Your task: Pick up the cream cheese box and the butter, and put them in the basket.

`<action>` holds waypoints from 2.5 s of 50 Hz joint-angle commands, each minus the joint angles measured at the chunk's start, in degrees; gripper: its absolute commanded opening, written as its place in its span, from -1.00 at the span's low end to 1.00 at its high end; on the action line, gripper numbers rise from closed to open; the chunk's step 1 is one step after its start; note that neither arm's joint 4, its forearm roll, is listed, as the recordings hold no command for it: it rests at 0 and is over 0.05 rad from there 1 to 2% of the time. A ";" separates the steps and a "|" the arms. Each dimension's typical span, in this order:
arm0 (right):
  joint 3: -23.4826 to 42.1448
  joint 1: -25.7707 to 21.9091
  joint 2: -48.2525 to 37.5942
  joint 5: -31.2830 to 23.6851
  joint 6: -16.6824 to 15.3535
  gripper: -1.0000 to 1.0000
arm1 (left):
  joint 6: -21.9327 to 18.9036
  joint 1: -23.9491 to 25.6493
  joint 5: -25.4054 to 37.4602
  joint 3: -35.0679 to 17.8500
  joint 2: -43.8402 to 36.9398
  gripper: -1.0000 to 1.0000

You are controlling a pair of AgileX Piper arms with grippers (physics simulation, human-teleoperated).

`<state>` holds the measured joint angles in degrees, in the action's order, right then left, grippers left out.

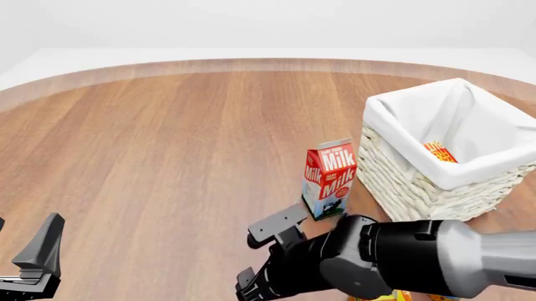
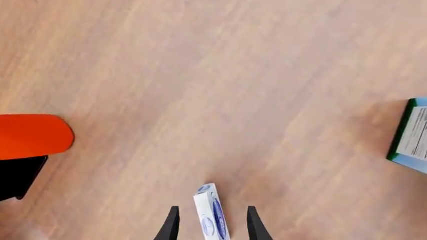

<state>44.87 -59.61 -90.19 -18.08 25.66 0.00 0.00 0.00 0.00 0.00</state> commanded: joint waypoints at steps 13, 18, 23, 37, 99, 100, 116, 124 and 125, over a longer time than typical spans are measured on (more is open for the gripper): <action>-0.98 -1.02 -2.25 2.93 1.26 1.00 | 0.00 0.00 0.00 0.00 0.00 1.00; -1.44 -1.38 -2.51 3.44 1.72 1.00 | 0.00 0.00 0.00 0.00 0.00 1.00; -1.72 -1.26 -2.76 3.77 1.77 1.00 | 0.00 0.00 0.00 0.00 0.00 1.00; -2.26 -1.77 -3.63 4.68 2.34 1.00 | 0.00 0.00 0.00 0.00 0.00 1.00; -3.30 -2.06 -6.71 8.59 2.74 -1.00 | 0.00 0.00 0.00 0.00 0.00 1.00; -3.32 -2.19 -6.55 8.53 2.79 -1.00 | 0.00 0.00 0.00 0.00 0.00 1.00; -2.28 -1.75 -5.24 6.83 2.21 -1.00 | 0.00 0.00 0.00 0.00 0.00 1.00; -0.54 -1.48 -3.44 3.91 1.01 -1.00 | 0.00 0.00 0.00 0.00 0.00 1.00; -0.27 -1.45 -3.23 3.49 0.87 -1.00 | 0.00 0.00 0.00 0.00 0.00 1.00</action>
<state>42.84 -61.34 -95.12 -12.16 27.30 0.00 0.00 0.00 0.00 0.00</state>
